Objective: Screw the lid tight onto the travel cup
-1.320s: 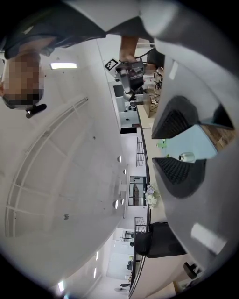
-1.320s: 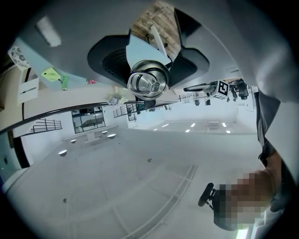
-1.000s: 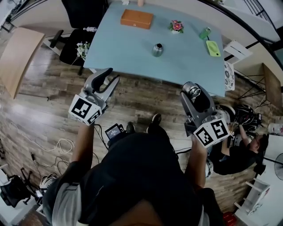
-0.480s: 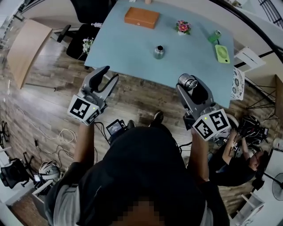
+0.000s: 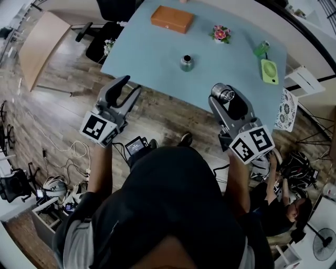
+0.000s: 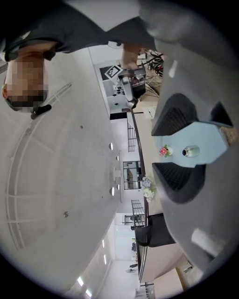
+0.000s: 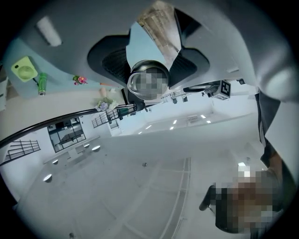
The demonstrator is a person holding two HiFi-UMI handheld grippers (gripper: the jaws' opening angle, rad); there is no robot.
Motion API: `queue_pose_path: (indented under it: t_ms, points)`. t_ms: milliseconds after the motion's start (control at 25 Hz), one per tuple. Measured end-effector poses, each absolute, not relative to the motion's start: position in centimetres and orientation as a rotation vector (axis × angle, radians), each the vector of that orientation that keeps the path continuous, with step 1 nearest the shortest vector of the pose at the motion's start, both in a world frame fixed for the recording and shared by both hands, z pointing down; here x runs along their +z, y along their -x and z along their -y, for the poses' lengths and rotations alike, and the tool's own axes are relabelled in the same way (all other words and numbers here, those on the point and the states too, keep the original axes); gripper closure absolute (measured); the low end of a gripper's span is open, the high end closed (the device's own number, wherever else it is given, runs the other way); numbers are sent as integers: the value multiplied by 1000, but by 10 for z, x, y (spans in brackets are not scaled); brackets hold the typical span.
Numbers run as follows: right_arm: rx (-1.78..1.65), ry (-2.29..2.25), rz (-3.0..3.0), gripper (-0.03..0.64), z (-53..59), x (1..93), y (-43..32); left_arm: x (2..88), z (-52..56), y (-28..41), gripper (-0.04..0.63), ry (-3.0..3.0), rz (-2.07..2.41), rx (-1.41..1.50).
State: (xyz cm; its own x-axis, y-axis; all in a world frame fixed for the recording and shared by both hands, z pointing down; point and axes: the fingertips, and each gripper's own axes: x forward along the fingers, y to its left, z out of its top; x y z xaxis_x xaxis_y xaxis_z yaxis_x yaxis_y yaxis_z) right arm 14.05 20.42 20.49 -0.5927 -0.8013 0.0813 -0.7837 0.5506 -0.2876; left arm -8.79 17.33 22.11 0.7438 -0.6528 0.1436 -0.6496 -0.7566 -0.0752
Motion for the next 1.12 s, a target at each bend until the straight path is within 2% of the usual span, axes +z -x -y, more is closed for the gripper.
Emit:
queue_pose_path:
  t_ms: [480,680,1120]
  points:
    - [-482,1321,-2701,356,-195,215,-189,222,-166,43,407,2885,-1110,-244]
    - [-506,1330,-2682,356,-194,221,-200,226,-162,28,407,2910,-1096,-325]
    - [-522,1474,-2598,356,-185,224,-222,235,-118,-6,407,2960,-900,-301]
